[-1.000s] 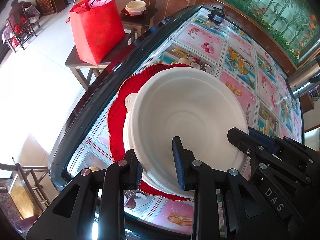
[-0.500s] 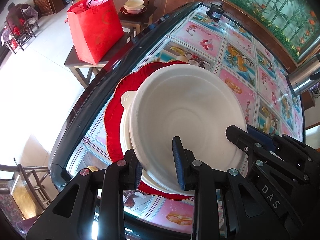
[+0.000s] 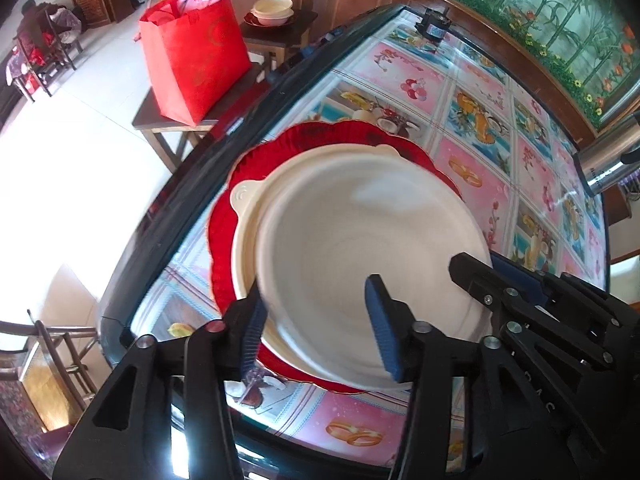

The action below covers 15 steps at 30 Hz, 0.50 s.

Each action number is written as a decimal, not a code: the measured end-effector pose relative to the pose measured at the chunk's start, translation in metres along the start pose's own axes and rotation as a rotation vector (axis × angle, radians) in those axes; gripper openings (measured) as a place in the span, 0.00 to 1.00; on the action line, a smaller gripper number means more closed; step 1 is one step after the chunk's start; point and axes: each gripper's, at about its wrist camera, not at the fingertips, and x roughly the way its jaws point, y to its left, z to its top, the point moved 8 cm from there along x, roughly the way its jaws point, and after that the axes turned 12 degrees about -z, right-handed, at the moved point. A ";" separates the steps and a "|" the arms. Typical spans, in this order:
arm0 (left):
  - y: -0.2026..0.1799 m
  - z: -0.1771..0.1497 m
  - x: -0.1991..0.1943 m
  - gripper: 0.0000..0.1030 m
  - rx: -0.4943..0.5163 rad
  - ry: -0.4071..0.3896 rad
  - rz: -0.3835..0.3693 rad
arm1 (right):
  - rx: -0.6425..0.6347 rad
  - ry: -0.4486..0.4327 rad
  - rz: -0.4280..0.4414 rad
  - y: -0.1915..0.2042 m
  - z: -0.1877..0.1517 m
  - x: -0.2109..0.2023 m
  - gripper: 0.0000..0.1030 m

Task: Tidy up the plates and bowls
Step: 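Open the left tool to release the white bowl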

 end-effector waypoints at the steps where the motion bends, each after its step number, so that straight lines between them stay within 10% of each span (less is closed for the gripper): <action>1: 0.000 0.000 -0.001 0.53 -0.003 -0.004 -0.005 | 0.004 0.002 -0.003 -0.001 -0.001 0.000 0.18; 15: -0.003 -0.005 -0.015 0.57 -0.031 -0.042 -0.035 | 0.018 -0.019 0.013 -0.012 -0.004 -0.014 0.26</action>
